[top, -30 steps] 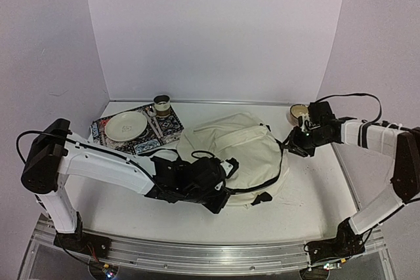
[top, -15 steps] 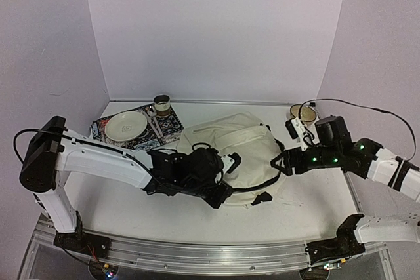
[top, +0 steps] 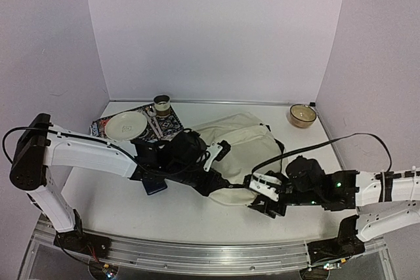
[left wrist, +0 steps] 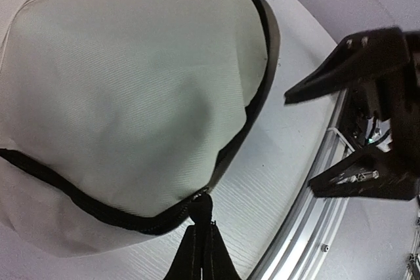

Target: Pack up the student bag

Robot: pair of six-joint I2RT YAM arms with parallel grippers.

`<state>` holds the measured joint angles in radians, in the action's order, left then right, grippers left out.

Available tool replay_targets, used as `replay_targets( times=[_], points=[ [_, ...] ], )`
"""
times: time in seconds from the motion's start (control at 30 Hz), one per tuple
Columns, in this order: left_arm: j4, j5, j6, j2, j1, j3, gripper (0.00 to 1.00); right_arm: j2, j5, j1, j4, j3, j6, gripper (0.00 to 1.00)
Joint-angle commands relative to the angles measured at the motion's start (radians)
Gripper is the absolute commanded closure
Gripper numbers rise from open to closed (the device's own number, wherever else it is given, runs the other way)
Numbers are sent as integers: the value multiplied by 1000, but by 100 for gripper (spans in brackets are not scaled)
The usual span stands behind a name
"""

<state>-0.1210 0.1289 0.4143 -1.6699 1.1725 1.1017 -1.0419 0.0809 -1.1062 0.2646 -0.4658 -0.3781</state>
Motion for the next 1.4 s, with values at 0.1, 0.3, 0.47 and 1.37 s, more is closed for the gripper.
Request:
replay_targets(
  times=[0.1,0.3,0.47,1.37],
  points=[
    [132,166,-4,94,0,-16,100,-130,326,-116,276,23,-332,41],
    [164,217,8,108,0,-28,100,-176,337,-118,376,45,-380,46],
    [171,248,12,107,0,-26,100,-231,340,-118,395,38,-393,48],
    [10,-63,-87,130,-245,-99,100,165,366,-118,1,53,-260,100]
  ],
)
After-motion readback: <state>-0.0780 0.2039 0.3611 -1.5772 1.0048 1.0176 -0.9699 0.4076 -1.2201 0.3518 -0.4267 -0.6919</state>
